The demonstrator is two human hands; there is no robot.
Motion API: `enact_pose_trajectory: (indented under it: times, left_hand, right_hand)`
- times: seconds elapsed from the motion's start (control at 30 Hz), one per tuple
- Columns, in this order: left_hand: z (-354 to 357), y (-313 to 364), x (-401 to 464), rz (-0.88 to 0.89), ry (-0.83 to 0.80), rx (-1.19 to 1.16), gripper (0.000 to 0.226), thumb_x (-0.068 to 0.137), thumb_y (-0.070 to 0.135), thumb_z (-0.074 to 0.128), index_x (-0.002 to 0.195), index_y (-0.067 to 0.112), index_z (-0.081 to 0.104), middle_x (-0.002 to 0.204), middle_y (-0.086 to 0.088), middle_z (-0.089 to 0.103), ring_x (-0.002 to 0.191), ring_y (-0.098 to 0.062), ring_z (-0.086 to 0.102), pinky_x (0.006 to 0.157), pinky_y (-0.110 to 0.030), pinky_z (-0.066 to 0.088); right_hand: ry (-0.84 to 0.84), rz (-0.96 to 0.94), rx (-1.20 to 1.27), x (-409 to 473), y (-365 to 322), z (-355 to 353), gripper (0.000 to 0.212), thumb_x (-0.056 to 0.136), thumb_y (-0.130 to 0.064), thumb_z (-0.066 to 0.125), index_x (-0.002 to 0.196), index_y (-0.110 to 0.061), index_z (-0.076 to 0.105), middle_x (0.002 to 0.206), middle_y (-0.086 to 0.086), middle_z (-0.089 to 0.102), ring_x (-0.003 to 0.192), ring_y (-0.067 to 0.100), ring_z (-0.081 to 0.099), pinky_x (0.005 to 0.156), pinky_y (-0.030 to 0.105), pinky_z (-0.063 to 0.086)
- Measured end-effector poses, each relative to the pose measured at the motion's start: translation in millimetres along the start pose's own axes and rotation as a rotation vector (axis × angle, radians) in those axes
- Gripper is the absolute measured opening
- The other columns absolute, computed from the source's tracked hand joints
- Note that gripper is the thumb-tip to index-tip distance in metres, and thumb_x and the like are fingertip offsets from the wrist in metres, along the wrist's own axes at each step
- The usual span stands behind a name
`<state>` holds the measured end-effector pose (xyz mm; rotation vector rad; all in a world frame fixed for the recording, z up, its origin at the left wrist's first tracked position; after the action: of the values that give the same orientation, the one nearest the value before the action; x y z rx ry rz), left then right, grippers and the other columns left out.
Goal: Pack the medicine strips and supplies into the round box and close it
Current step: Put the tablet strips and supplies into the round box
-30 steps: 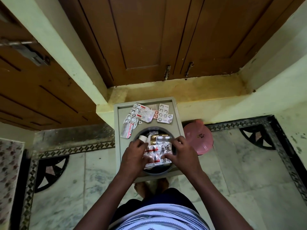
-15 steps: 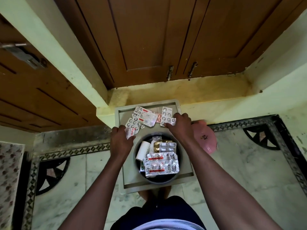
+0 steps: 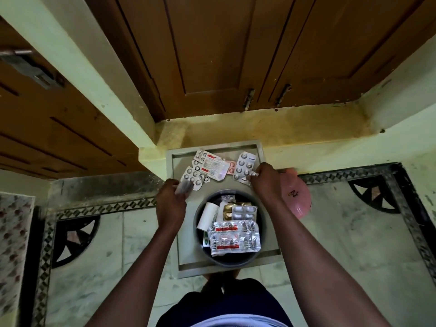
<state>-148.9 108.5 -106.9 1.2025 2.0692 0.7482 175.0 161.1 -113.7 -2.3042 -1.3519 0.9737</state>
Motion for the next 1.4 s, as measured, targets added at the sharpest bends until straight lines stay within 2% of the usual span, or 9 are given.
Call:
enact_pose_trajectory:
  times: [0.2, 0.33, 0.5, 0.6, 0.7, 0.9, 1.07, 1.23, 1.4]
  left_hand:
    - [-30, 29, -38, 0.081, 0.065, -0.094, 0.015, 0.088, 0.012, 0.078, 0.101, 0.013, 0.071, 0.088, 0.001, 0.070, 0.077, -0.016, 0.065, 0.061, -0.006, 0.041]
    - [-6, 46, -69, 0.126, -0.163, -0.151, 0.028, 0.085, 0.022, 0.083, 0.111, 0.019, 0.073, 0.099, 0.008, 0.074, 0.086, -0.004, 0.069, 0.070, -0.014, 0.052]
    - [28, 56, -100, 0.210, -0.315, -0.018, 0.034, 0.086, 0.020, 0.079, 0.119, 0.023, 0.071, 0.100, 0.015, 0.068, 0.089, 0.006, 0.065, 0.070, -0.004, 0.042]
    - [34, 60, -109, 0.312, -0.291, 0.181, 0.034, 0.096, 0.024, 0.067, 0.129, 0.019, 0.064, 0.123, 0.000, 0.064, 0.106, -0.019, 0.064, 0.084, -0.022, 0.049]
    - [29, 57, -112, 0.315, -0.245, 0.330, 0.031, 0.099, 0.035, 0.059, 0.125, 0.019, 0.063, 0.122, -0.002, 0.057, 0.098, -0.024, 0.065, 0.076, -0.039, 0.058]
    - [11, 53, -113, 0.374, -0.140, 0.233, 0.018, 0.097, 0.012, 0.059, 0.111, 0.006, 0.071, 0.108, -0.005, 0.057, 0.092, -0.022, 0.063, 0.075, -0.037, 0.057]
    - [13, 55, -116, 0.526, -0.175, 0.184, 0.034, 0.100, 0.018, 0.056, 0.132, 0.014, 0.065, 0.134, -0.002, 0.061, 0.121, -0.018, 0.059, 0.100, -0.036, 0.052]
    - [43, 46, -126, 0.722, -0.336, 0.512, 0.059, 0.085, 0.040, 0.070, 0.141, 0.023, 0.059, 0.154, -0.006, 0.052, 0.144, -0.028, 0.046, 0.100, -0.045, 0.049]
    - [55, 39, -133, 0.731, -0.404, 0.651, 0.067, 0.072, 0.035, 0.086, 0.135, 0.030, 0.063, 0.158, -0.003, 0.048, 0.145, -0.028, 0.046, 0.101, -0.047, 0.047]
  right_hand:
    - [0.123, -0.101, 0.235, -42, -5, -35, 0.016, 0.092, -0.005, 0.069, 0.084, -0.010, 0.056, 0.073, -0.002, 0.061, 0.067, 0.012, 0.057, 0.053, 0.021, 0.035]
    - [0.179, -0.144, 0.292, -84, 1, -49, 0.018, 0.092, -0.017, 0.075, 0.083, -0.017, 0.059, 0.077, -0.002, 0.064, 0.075, 0.018, 0.062, 0.074, 0.034, 0.046]
    - [0.192, -0.144, 0.373, -132, 12, -53, 0.015, 0.088, -0.016, 0.079, 0.087, -0.013, 0.065, 0.076, -0.003, 0.066, 0.069, 0.001, 0.062, 0.058, 0.013, 0.044]
    - [0.123, -0.116, 0.415, -142, 19, -39, 0.023, 0.085, -0.015, 0.082, 0.095, -0.024, 0.064, 0.079, 0.004, 0.067, 0.075, 0.017, 0.067, 0.067, 0.032, 0.058]
    - [0.058, -0.127, 0.374, -145, 19, -25, 0.022, 0.085, -0.019, 0.082, 0.094, -0.028, 0.065, 0.078, 0.007, 0.069, 0.074, 0.026, 0.069, 0.065, 0.044, 0.060]
    - [-0.033, -0.239, 0.205, -147, -3, -5, 0.018, 0.082, -0.017, 0.082, 0.099, -0.017, 0.073, 0.089, -0.002, 0.073, 0.075, 0.011, 0.065, 0.068, 0.018, 0.047]
    - [-0.097, -0.424, -0.246, -154, -15, 21, 0.034, 0.086, -0.022, 0.071, 0.119, -0.014, 0.068, 0.125, 0.012, 0.062, 0.114, 0.031, 0.060, 0.088, 0.037, 0.054]
    - [-0.046, -0.573, -0.433, -160, -11, 21, 0.042, 0.073, -0.007, 0.074, 0.115, -0.013, 0.073, 0.121, 0.012, 0.067, 0.111, 0.032, 0.063, 0.084, 0.041, 0.060]
    - [-0.133, -0.577, -0.484, -159, 3, 37, 0.045, 0.072, -0.005, 0.079, 0.116, -0.014, 0.073, 0.128, 0.013, 0.063, 0.114, 0.035, 0.060, 0.083, 0.040, 0.060]
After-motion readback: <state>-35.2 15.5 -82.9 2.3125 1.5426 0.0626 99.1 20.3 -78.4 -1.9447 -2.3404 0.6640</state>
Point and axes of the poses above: each hand's wrist, its own x-axis towards the middle knuckle, its own z-axis out of the palm, y = z × x, the point moved 9 cm from there along x, towards the middle knuckle
